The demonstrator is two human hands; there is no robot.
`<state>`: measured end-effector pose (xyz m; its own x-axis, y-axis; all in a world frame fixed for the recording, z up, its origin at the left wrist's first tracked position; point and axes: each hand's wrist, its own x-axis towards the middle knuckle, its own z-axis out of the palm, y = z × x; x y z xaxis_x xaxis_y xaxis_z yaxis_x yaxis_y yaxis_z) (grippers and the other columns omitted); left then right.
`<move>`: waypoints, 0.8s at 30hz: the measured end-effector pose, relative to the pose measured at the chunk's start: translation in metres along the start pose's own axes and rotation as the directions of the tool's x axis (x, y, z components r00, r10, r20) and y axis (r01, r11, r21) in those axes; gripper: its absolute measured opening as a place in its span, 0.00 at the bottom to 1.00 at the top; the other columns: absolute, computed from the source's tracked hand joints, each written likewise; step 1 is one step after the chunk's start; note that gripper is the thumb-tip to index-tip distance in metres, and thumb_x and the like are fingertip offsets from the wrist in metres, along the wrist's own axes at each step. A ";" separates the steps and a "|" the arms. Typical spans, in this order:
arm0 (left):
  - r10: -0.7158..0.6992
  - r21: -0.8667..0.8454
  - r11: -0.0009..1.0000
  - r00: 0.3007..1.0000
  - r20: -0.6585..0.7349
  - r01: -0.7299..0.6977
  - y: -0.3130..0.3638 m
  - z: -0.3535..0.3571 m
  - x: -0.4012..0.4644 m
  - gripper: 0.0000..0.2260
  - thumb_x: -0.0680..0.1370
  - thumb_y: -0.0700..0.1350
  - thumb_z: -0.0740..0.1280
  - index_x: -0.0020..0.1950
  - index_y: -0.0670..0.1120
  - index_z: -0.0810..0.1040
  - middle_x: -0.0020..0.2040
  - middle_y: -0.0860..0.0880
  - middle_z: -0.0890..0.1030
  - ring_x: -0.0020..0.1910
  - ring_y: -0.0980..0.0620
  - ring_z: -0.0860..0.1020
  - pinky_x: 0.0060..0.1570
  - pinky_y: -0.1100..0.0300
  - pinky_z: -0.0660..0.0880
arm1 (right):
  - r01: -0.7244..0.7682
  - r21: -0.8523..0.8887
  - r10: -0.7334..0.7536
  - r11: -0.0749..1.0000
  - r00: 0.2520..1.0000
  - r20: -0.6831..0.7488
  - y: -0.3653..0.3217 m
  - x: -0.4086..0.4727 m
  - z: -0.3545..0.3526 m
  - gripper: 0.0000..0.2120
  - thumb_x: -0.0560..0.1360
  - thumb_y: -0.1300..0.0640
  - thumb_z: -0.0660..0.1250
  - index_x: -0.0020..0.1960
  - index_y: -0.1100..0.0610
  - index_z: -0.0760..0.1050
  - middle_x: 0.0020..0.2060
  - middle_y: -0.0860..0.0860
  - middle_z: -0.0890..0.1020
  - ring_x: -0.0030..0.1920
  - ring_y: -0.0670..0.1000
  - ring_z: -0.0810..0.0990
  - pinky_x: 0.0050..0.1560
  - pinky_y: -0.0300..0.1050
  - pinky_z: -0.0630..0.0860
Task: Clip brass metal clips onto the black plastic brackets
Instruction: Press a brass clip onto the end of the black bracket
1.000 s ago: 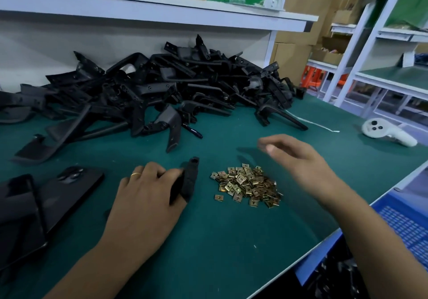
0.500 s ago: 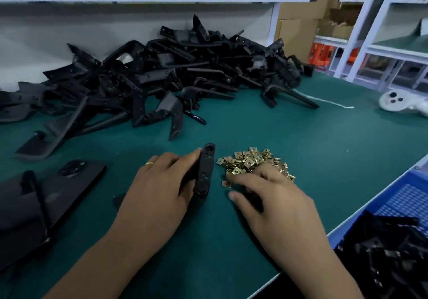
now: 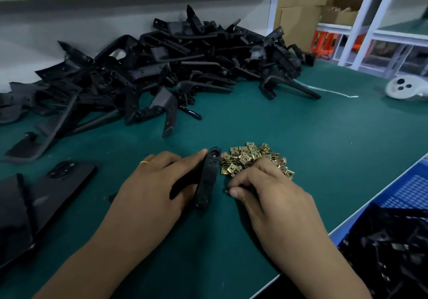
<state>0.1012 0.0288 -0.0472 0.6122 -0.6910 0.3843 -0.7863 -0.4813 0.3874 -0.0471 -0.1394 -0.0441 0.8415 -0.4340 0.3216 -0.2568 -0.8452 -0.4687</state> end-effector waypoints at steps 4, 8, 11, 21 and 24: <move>0.004 -0.002 1.000 1.000 0.000 -0.004 -0.001 0.002 0.000 0.30 0.76 0.50 0.72 0.75 0.69 0.69 0.54 0.65 0.75 0.55 0.59 0.72 0.49 0.68 0.68 | 0.008 0.000 -0.008 1.000 1.000 0.026 0.001 0.000 -0.001 0.03 0.79 0.42 0.67 0.50 0.39 0.74 0.50 0.38 0.72 0.44 0.43 0.76 0.36 0.33 0.67; 0.004 -0.030 1.000 1.000 0.012 -0.003 0.000 0.000 0.000 0.30 0.76 0.49 0.72 0.75 0.68 0.70 0.54 0.65 0.75 0.56 0.58 0.73 0.53 0.60 0.73 | 0.021 0.036 -0.021 0.999 1.000 -0.004 0.003 0.000 0.001 0.03 0.78 0.44 0.68 0.49 0.40 0.75 0.50 0.38 0.73 0.48 0.43 0.76 0.40 0.39 0.73; 0.013 -0.036 0.999 1.000 0.025 -0.012 0.003 -0.002 -0.001 0.28 0.78 0.50 0.68 0.76 0.68 0.68 0.55 0.64 0.74 0.56 0.56 0.72 0.54 0.58 0.73 | 0.009 0.255 0.019 0.967 0.994 -0.104 0.005 0.001 0.001 0.03 0.77 0.51 0.72 0.47 0.44 0.79 0.47 0.40 0.76 0.48 0.43 0.78 0.45 0.36 0.73; 0.130 0.018 0.991 0.973 0.189 -0.136 0.026 -0.007 -0.003 0.27 0.81 0.57 0.55 0.80 0.68 0.58 0.59 0.64 0.70 0.57 0.56 0.68 0.53 0.56 0.73 | -0.068 0.688 0.193 0.723 0.975 -0.106 0.007 -0.001 -0.004 0.05 0.77 0.54 0.73 0.48 0.44 0.82 0.32 0.49 0.86 0.25 0.52 0.81 0.30 0.40 0.78; 0.119 0.030 0.991 0.973 0.196 -0.127 0.026 -0.006 -0.004 0.27 0.81 0.56 0.56 0.81 0.67 0.58 0.58 0.63 0.71 0.57 0.56 0.69 0.52 0.55 0.74 | -0.063 0.698 0.185 0.713 0.978 -0.100 0.006 -0.001 -0.004 0.05 0.76 0.55 0.74 0.48 0.45 0.83 0.33 0.49 0.86 0.28 0.52 0.83 0.34 0.44 0.82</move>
<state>0.0786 0.0220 -0.0334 0.4861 -0.8357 0.2556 -0.8600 -0.4056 0.3096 -0.0518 -0.1451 -0.0437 0.7276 -0.6119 0.3101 0.0955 -0.3573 -0.9291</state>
